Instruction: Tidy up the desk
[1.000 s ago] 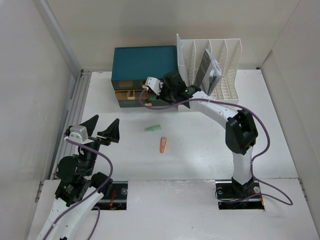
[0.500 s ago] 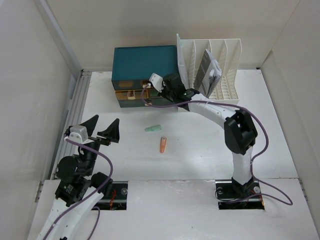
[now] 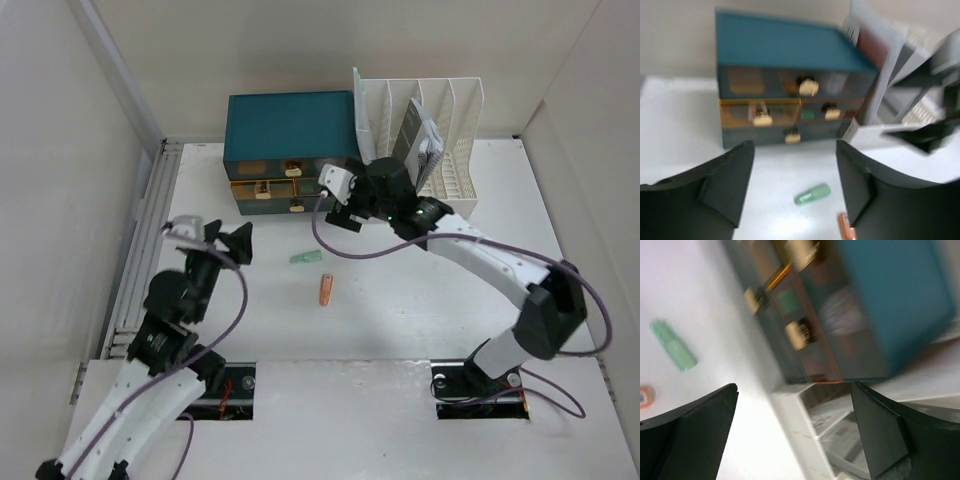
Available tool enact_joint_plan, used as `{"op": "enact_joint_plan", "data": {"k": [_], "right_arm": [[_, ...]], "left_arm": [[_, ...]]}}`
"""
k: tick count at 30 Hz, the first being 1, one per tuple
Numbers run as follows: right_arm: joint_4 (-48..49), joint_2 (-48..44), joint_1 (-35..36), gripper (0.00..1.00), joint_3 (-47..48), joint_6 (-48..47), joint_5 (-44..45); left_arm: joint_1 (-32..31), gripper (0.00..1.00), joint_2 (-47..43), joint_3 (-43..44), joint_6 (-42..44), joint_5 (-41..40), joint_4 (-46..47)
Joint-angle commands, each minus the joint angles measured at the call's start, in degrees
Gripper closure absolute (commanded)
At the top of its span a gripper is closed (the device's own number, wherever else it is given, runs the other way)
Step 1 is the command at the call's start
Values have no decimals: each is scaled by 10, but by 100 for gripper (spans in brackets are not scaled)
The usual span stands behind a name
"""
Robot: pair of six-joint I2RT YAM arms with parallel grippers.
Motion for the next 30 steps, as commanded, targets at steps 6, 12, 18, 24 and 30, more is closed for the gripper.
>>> {"op": "enact_joint_plan", "data": {"k": [6, 12, 18, 24, 30], "right_arm": [[95, -141, -65, 0, 13, 131, 13], [90, -209, -147, 21, -10, 229, -108], [113, -272, -197, 43, -48, 279, -215], [133, -289, -217, 44, -75, 304, -256], [138, -289, -222, 44, -80, 310, -267]], "left_arm": [[1, 54, 329, 99, -148, 81, 56], [14, 64, 454, 120, -217, 111, 134], [25, 59, 497, 27, -284, 123, 307], [26, 53, 574, -36, -333, 117, 467], [31, 50, 629, -47, -350, 112, 543]]}}
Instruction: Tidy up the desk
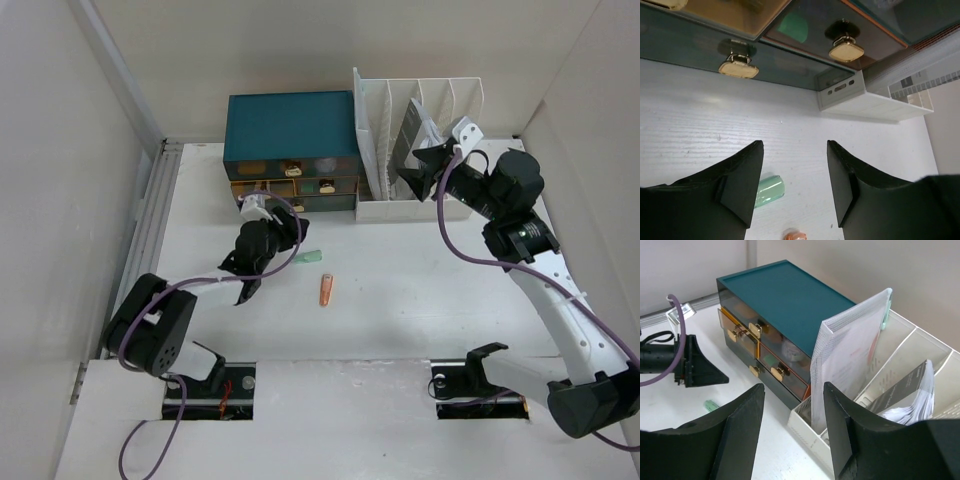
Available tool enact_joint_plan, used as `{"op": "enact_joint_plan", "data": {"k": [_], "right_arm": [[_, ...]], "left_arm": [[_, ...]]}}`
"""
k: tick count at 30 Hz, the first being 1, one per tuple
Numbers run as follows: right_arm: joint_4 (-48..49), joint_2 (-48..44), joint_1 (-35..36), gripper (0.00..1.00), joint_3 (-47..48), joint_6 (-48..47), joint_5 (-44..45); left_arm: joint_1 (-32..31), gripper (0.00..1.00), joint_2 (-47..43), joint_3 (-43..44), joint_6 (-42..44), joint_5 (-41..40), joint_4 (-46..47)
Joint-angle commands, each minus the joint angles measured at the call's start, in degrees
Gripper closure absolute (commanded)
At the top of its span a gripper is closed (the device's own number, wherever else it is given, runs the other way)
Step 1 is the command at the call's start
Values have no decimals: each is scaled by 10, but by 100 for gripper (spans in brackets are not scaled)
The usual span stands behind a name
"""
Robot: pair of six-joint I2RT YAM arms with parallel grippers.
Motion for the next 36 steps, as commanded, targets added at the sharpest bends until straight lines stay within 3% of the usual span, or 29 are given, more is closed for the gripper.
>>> {"op": "enact_joint_plan", "data": {"k": [1, 14, 25, 36], "right_arm": [[36, -5, -3, 44, -2, 16, -28], [36, 1, -14, 44, -7, 27, -23], [36, 1, -14, 44, -12, 27, -23], [42, 1, -14, 44, -12, 27, -18]], "left_arm": [[13, 49, 14, -1, -22, 0, 127], [50, 49, 148, 41, -58, 17, 173], [61, 49, 208, 113, -64, 17, 143], [61, 44, 219, 113, -88, 6, 143]]}}
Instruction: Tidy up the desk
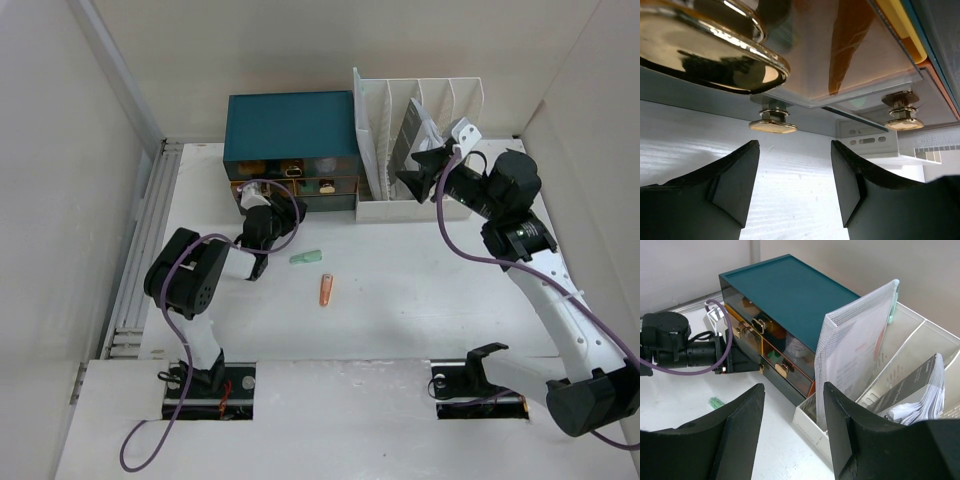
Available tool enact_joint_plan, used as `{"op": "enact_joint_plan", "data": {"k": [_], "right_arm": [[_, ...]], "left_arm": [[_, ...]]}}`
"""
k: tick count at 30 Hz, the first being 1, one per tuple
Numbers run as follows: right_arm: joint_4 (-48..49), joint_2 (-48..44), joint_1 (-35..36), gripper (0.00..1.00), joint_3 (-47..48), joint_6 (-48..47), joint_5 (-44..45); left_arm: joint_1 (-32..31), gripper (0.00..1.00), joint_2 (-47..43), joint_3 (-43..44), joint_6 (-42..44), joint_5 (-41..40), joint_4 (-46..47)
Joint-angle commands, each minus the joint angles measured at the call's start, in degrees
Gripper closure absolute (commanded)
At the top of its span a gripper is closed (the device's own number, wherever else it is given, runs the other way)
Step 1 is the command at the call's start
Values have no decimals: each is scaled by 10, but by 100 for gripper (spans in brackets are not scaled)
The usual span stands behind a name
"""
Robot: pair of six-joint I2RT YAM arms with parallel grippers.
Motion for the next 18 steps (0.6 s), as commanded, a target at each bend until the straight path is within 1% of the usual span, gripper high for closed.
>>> {"op": "enact_joint_plan", "data": {"k": [1, 10, 18], "right_arm": [[35, -4, -3, 44, 1, 11, -2], [35, -9, -3, 44, 1, 11, -2], [35, -9, -3, 44, -4, 5, 4]], "left_arm": [[3, 44, -3, 14, -12, -7, 24], [3, 44, 20, 21, -51, -25, 19], [3, 44, 37, 26, -67, -41, 24]]}}
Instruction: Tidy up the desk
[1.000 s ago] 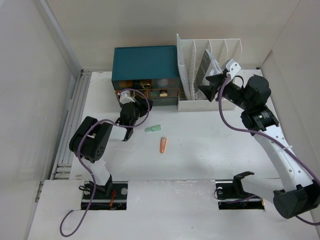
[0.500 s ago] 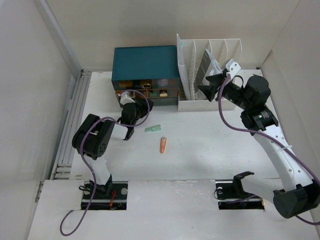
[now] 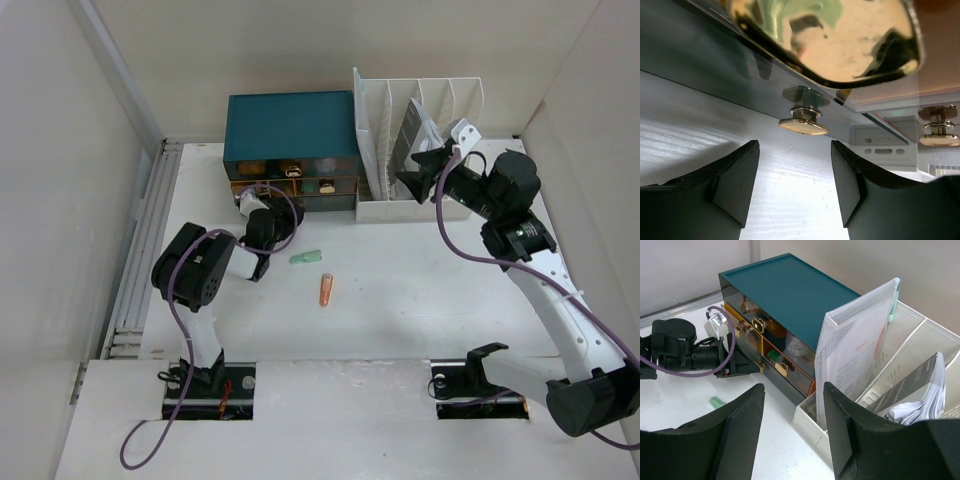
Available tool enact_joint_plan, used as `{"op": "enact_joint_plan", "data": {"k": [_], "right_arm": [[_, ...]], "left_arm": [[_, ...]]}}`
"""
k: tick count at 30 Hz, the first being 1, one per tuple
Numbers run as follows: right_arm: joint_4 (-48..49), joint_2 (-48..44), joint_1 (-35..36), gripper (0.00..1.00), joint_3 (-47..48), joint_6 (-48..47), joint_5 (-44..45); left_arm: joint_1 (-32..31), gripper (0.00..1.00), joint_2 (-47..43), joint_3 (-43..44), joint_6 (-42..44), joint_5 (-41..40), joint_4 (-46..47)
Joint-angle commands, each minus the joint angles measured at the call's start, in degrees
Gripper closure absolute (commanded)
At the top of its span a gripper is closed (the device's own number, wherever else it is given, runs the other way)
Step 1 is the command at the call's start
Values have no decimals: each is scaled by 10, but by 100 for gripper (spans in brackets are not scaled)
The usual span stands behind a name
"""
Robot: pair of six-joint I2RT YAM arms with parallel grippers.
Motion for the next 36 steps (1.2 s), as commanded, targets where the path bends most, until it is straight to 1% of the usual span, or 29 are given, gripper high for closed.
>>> {"op": "enact_joint_plan", "data": {"k": [1, 8, 15, 23, 26, 27, 33, 36], "right_arm": [[35, -9, -3, 44, -3, 5, 3], [35, -14, -3, 44, -3, 0, 3], [35, -14, -3, 44, -3, 0, 3], [35, -19, -3, 44, -8, 0, 3], [35, -19, -3, 44, -8, 0, 3], [35, -19, -3, 44, -8, 0, 3], [35, -19, -3, 44, -8, -5, 3], [35, -19, -3, 44, -8, -5, 3]], "left_arm": [[3, 44, 5, 23, -21, -14, 31], [3, 44, 15, 23, -40, -20, 68], [3, 43, 21, 23, -53, -26, 86], [3, 43, 37, 29, -64, -32, 74], [3, 49, 37, 29, -64, -37, 67], [3, 55, 37, 29, -64, -37, 67], [3, 74, 37, 29, -64, -37, 73], [3, 77, 37, 15, -64, -32, 81]]}}
